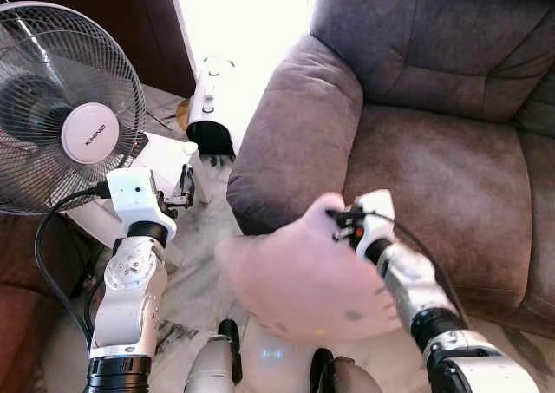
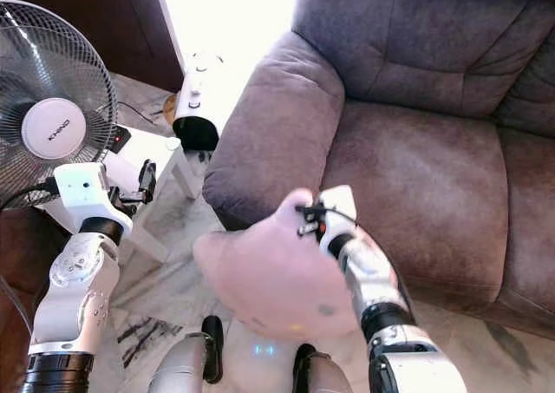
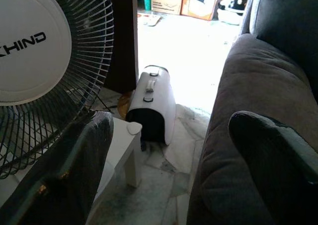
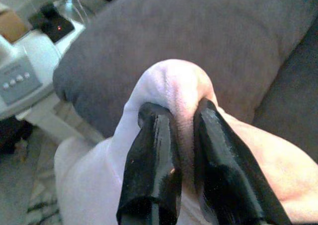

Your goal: Move the pillow to the sofa from floor

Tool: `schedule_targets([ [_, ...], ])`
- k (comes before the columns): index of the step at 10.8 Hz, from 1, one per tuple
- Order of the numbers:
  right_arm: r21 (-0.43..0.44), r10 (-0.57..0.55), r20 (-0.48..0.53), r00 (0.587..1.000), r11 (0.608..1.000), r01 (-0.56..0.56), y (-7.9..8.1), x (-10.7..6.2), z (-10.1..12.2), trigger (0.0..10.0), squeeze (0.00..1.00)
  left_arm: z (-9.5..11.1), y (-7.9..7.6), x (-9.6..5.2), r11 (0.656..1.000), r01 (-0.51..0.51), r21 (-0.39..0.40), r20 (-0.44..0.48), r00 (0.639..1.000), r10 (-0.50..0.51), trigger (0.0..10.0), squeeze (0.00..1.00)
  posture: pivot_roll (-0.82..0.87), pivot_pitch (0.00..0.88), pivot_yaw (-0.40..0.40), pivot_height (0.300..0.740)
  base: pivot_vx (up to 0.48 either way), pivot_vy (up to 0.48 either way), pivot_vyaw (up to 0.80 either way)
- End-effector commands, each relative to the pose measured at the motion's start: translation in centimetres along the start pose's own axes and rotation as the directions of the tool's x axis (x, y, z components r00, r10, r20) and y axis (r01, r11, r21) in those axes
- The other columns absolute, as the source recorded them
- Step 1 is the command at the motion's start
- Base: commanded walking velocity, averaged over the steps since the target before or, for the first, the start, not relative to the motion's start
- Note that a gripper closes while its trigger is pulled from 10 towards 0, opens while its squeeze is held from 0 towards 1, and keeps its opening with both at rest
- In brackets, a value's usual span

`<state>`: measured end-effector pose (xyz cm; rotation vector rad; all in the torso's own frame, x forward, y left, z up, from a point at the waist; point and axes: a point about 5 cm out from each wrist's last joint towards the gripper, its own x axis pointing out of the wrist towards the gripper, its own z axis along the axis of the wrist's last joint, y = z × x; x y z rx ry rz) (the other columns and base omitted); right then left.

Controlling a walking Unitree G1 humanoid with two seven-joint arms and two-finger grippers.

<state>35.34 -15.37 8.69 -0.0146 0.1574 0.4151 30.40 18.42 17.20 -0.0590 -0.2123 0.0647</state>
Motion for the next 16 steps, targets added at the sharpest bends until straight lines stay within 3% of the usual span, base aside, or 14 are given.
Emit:
schedule_targets([
  [1, -0.054, -0.009, 0.318, 0.948, 0.998, 0.028, -0.9, 1.1, 8.4, 10.0, 0.00, -0.3, 0.1, 0.1, 1.000, 0.003, -0.001, -0.004, 1.000, -0.003, 10.0, 0.00, 0.18, 0.154, -0.021, 0.740, 0.000, 0.000, 0.00],
  [5, -0.076, -0.005, 0.482, 0.876, 0.996, 0.048, -0.9, 1.2, 14.9, 10.0, 0.00, -0.4, -0.5, 0.6, 0.999, 0.035, -0.020, 0.002, 0.999, -0.035, 10.0, 0.00, 0.17, 0.139, -0.023, 0.740, 0.000, 0.000, 0.00],
  [6, -0.079, -0.015, 0.476, 0.880, 0.995, 0.060, -1.3, 1.4, 15.3, 10.0, 0.00, -0.9, -1.0, 0.7, 0.978, 0.057, -0.202, -0.042, 0.997, -0.067, 10.0, 0.00, 0.17, 0.130, -0.028, 0.740, 0.000, 0.000, 0.00],
  [7, -0.084, 0.010, 0.465, 0.885, 0.996, 0.033, -1.0, 1.5, 15.3, 10.0, 0.00, -1.2, -1.0, 0.6, 0.963, 0.063, -0.260, -0.062, 0.995, -0.082, 10.0, 0.00, 0.17, 0.128, -0.030, 0.740, 0.000, 0.000, 0.00],
  [9, -0.103, 0.092, 0.457, 0.885, 0.993, -0.050, -0.2, 1.7, 15.7, 10.0, 0.00, -1.2, -0.4, 0.7, 0.965, 0.058, -0.255, -0.063, 0.995, -0.077, 10.0, 0.00, 0.18, 0.116, -0.032, 0.740, 0.000, 0.000, 0.00],
  [11, -0.126, 0.147, 0.436, 0.888, 0.987, -0.101, 0.1, 2.0, 15.9, 10.0, 0.00, -1.8, 0.3, 0.5, 0.899, 0.079, -0.430, -0.090, 0.988, -0.129, 10.0, 0.00, 0.17, 0.105, -0.033, 0.740, 0.000, 0.000, 0.00],
  [12, -0.127, 0.151, 0.429, 0.891, 0.986, -0.105, 0.1, 2.0, 15.6, 10.0, 0.00, -2.7, 1.3, 0.2, 0.865, 0.031, -0.501, -0.122, 0.987, -0.106, 10.0, 1.00, 0.17, 0.105, -0.032, 0.740, 0.000, 0.000, 0.00],
  [14, -0.131, 0.167, 0.421, 0.891, 0.984, -0.123, 0.2, 1.9, 15.3, 10.0, 0.00, -3.6, 1.8, -0.3, 0.833, 0.020, -0.553, -0.156, 0.980, -0.127, 10.0, 1.00, 0.17, 0.098, -0.030, 0.740, 0.000, 0.000, 0.00],
  [16, -0.121, 0.171, 0.404, 0.899, 0.984, -0.132, 0.3, 2.1, 14.6, 10.0, 0.00, -5.1, 2.6, -1.7, 0.778, 0.024, -0.628, -0.211, 0.957, -0.200, 10.0, 1.00, 0.18, 0.113, -0.032, 0.740, 0.000, 0.000, 0.00],
])
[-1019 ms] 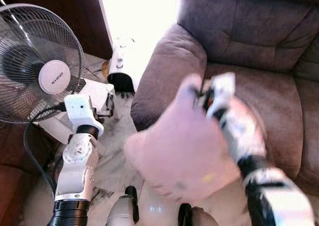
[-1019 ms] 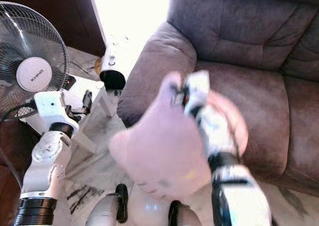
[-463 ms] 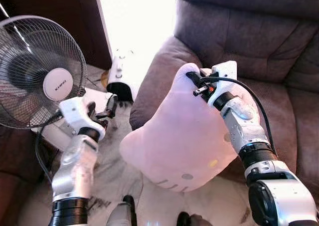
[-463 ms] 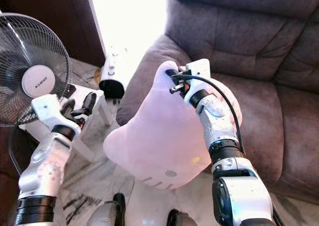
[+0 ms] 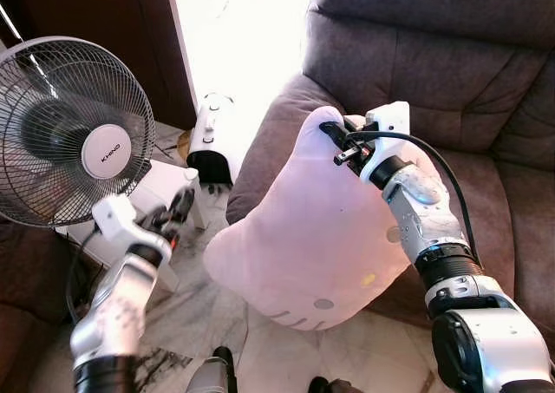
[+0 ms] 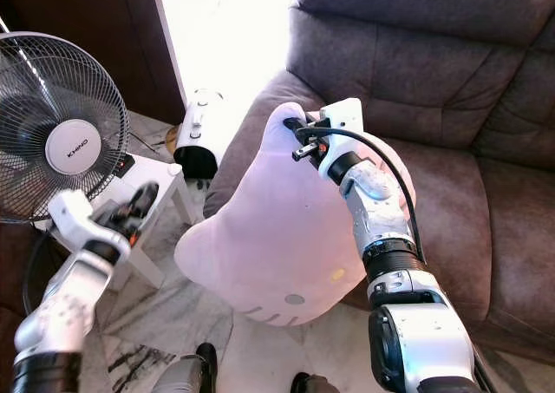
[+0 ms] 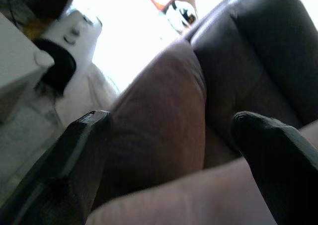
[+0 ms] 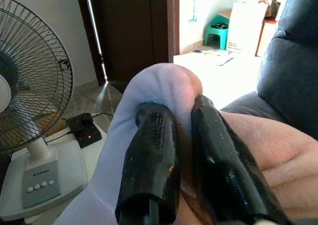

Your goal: Move the pillow to the sofa from floor

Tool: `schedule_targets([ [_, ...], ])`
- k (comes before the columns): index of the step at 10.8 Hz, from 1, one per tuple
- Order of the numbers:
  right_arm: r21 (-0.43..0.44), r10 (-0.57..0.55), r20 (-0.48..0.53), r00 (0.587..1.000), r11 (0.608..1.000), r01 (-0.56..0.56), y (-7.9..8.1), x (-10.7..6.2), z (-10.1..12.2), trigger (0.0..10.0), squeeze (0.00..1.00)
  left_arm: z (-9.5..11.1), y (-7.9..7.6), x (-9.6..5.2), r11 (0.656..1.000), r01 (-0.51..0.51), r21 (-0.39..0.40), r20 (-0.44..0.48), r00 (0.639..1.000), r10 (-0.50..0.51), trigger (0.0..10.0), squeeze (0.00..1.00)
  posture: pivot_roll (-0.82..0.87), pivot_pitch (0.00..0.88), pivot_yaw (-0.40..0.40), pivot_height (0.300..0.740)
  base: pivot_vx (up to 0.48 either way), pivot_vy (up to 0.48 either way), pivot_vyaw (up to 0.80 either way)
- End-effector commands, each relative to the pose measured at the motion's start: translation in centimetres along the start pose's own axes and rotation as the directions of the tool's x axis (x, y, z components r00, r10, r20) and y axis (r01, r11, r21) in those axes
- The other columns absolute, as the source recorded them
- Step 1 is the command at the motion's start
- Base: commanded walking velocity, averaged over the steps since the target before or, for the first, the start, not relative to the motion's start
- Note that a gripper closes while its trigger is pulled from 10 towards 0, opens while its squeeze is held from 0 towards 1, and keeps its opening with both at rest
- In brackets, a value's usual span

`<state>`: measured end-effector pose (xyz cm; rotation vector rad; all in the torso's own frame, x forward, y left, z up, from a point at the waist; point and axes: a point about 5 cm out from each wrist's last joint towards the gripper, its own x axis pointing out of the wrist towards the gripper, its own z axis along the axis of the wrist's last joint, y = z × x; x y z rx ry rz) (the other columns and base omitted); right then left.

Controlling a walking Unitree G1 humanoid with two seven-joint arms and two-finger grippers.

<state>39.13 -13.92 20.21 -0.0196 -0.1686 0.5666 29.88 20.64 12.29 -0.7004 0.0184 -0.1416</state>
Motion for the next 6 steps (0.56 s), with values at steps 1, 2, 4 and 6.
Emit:
schedule_targets([
  [1, -0.012, 0.011, 0.105, 0.994, 1.000, -0.010, 0.2, 0.7, 2.3, 10.0, 0.00, -1.1, 1.0, -0.6, 0.999, -0.030, -0.015, -0.062, 0.998, 0.029, 10.0, 1.00, 0.18, 0.122, -0.032, 0.740, 0.000, 0.000, 0.00],
  [2, -0.008, 0.018, 0.102, 0.995, 1.000, -0.017, 0.4, 0.7, 2.1, 10.0, 0.00, -1.6, 1.6, -1.2, 0.999, -0.046, -0.010, -0.100, 0.994, 0.045, 10.0, 1.00, 0.19, 0.137, -0.032, 0.740, 0.000, 0.000, 0.00],
  [4, 0.000, 0.020, 0.102, 0.995, 1.000, -0.020, 0.6, 0.8, 2.0, 10.0, 0.00, -2.2, 2.4, -2.0, 0.999, -0.032, -0.025, -0.149, 0.988, 0.028, 10.0, 1.00, 0.19, 0.152, -0.034, 0.740, 0.000, 0.000, 0.00],
  [6, 0.005, 0.025, 0.102, 0.994, 1.000, -0.026, 0.8, 0.8, 1.9, 10.0, 0.00, -3.3, 3.6, -2.6, 0.996, -0.081, 0.037, -0.208, 0.974, 0.087, 10.0, 1.00, 0.18, 0.164, -0.035, 0.740, 0.000, 0.000, 0.00],
])
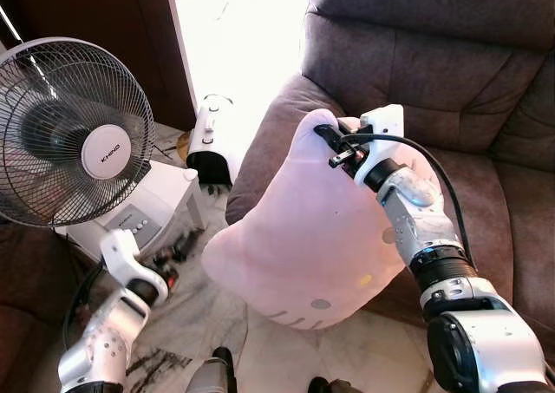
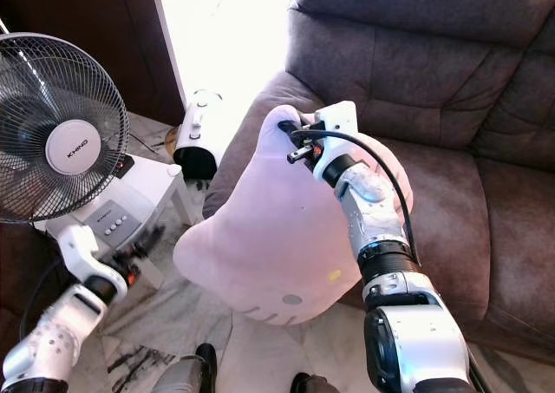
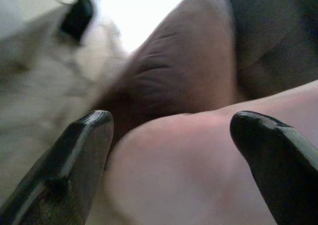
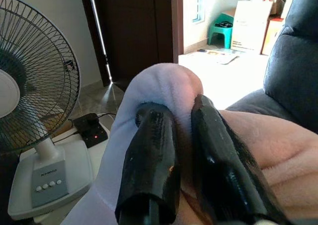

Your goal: Move the pillow to the sofa from floor

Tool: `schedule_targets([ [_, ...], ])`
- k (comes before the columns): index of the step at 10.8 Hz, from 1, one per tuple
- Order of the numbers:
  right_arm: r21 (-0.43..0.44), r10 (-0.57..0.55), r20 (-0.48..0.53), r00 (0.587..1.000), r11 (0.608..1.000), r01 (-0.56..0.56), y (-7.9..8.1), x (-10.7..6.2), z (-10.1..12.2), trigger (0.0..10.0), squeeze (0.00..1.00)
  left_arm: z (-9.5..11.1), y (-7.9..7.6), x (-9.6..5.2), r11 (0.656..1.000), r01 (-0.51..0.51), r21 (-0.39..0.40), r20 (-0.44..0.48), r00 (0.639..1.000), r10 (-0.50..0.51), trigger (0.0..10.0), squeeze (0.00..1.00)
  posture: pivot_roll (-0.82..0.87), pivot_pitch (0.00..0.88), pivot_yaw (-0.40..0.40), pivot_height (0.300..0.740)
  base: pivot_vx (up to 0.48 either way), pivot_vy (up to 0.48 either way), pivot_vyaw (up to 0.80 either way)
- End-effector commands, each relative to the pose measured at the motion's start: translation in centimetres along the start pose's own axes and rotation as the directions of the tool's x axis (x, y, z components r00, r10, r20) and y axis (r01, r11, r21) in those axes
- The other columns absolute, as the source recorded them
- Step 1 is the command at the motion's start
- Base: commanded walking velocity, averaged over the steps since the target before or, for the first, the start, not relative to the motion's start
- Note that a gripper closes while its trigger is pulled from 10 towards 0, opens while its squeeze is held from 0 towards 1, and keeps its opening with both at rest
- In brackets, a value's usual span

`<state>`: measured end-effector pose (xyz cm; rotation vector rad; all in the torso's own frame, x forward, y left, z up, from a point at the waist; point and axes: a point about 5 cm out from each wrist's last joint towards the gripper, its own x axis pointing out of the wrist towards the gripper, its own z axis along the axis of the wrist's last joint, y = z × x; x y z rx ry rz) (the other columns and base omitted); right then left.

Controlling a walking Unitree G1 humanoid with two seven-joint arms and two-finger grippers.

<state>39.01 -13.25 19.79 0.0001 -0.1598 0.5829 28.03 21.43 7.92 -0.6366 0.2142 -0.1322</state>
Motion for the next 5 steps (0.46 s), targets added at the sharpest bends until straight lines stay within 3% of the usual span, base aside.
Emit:
schedule_targets([
  [1, -0.017, 0.017, 0.100, 0.995, 1.000, -0.015, 0.2, 0.5, 2.2, 10.0, 0.00, 0.3, 0.4, 0.0, 0.994, -0.050, 0.099, 0.022, 0.999, 0.049, 10.0, 1.00, 0.18, 0.168, -0.039, 0.740, 0.000, 0.000, 0.00],
  [2, -0.016, 0.018, 0.093, 0.996, 1.000, -0.016, 0.2, 0.4, 2.0, 10.0, 0.00, 0.4, -0.5, 0.2, 0.975, 0.050, 0.215, -0.003, 0.999, -0.051, 10.0, 0.00, 0.18, 0.173, -0.043, 0.740, 0.000, 0.000, 0.00],
  [3, -0.013, 0.020, 0.091, 0.996, 1.000, -0.019, 0.3, 0.4, 1.9, 10.0, 0.00, -0.2, -0.6, 0.2, 0.955, 0.125, 0.268, -0.069, 0.992, -0.110, 10.0, 0.00, 0.18, 0.174, -0.045, 0.740, 0.000, 0.000, 0.00],
  [5, -0.010, 0.035, 0.089, 0.995, 0.999, -0.034, 0.5, 0.3, 1.8, 10.0, 0.00, -1.2, 2.5, 0.8, 0.946, 0.070, 0.316, -0.140, 0.990, -0.026, 10.0, 0.00, 0.17, 0.183, -0.050, 0.740, 0.000, 0.000, 0.00],
])
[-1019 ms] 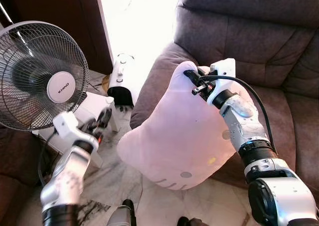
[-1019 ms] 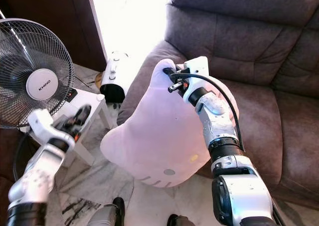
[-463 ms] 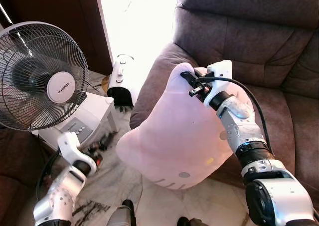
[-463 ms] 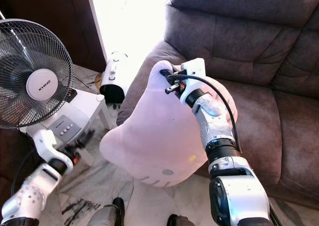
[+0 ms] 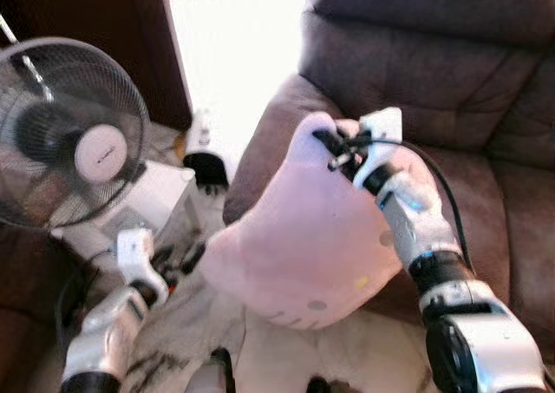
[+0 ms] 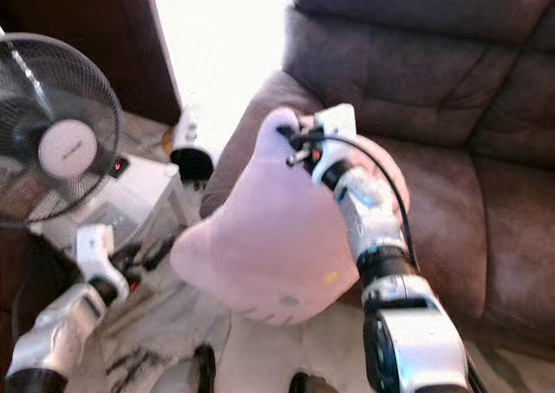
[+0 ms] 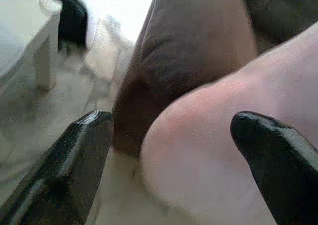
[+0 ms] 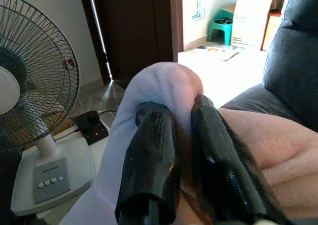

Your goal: Move the pillow to the sofa from floor

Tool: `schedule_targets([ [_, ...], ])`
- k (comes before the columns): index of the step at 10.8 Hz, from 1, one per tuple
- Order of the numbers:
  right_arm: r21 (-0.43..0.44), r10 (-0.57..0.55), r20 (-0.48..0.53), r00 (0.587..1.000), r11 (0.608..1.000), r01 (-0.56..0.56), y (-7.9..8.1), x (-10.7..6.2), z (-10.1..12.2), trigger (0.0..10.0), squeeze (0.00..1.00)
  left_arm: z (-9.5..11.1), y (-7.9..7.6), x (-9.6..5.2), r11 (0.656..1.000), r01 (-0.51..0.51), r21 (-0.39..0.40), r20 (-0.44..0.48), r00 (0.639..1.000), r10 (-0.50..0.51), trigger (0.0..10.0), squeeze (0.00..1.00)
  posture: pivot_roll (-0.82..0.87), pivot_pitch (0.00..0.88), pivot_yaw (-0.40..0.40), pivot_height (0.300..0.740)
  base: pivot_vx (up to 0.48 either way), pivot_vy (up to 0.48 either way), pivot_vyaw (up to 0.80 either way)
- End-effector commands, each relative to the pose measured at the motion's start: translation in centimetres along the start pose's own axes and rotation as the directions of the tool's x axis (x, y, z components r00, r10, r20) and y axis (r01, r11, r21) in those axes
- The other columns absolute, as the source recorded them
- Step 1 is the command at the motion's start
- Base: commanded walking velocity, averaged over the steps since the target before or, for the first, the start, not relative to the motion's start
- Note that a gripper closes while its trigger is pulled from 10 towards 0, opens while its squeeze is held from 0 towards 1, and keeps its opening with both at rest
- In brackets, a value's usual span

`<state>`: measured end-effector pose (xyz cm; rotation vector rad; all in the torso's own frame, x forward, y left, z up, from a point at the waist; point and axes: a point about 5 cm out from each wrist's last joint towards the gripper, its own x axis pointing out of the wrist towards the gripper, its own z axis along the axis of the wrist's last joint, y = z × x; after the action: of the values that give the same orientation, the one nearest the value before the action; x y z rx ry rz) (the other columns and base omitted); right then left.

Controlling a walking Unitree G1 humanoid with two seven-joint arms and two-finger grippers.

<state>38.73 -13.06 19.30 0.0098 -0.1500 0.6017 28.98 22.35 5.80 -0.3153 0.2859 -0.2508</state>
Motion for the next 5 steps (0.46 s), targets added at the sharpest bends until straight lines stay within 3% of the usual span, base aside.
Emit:
schedule_targets([
  [1, -0.025, 0.020, 0.101, 0.995, 1.000, -0.018, 0.2, 0.5, 2.4, 10.0, 0.00, -0.9, 1.0, 0.0, 0.998, -0.064, 0.005, -0.055, 0.996, 0.064, 10.0, 0.00, 0.16, 0.188, -0.049, 0.740, 0.000, 0.000, 0.00],
  [2, -0.027, 0.020, 0.106, 0.994, 0.999, -0.017, 0.0, 0.4, 2.6, 10.0, 0.00, -0.5, 1.6, 0.6, 0.978, -0.181, -0.106, -0.044, 0.983, 0.177, 10.0, 0.00, 0.16, 0.186, -0.049, 0.740, 0.000, 0.000, 0.00],
  [3, -0.028, 0.017, 0.108, 0.994, 1.000, -0.014, -0.1, 0.4, 2.7, 10.0, 0.00, 0.1, 1.7, 1.2, 0.923, -0.269, -0.276, -0.004, 0.960, 0.279, 10.0, 0.00, 0.16, 0.189, -0.054, 0.740, 0.000, 0.000, 0.00],
  [4, -0.024, 0.016, 0.107, 0.994, 1.000, -0.013, 0.0, 0.4, 2.6, 10.0, 0.00, 0.3, 1.7, 2.0, 0.818, -0.335, -0.467, 0.004, 0.924, 0.381, 10.0, 0.00, 0.16, 0.191, -0.056, 0.740, 0.000, 0.000, 0.00],
  [5, -0.021, 0.023, 0.110, 0.994, 1.000, -0.021, 0.3, 0.6, 2.7, 10.0, 0.00, 0.4, 1.2, 2.7, 0.738, -0.300, -0.605, 0.013, 0.922, 0.386, 10.0, 0.00, 0.16, 0.191, -0.060, 0.740, 0.000, 0.000, 0.00],
])
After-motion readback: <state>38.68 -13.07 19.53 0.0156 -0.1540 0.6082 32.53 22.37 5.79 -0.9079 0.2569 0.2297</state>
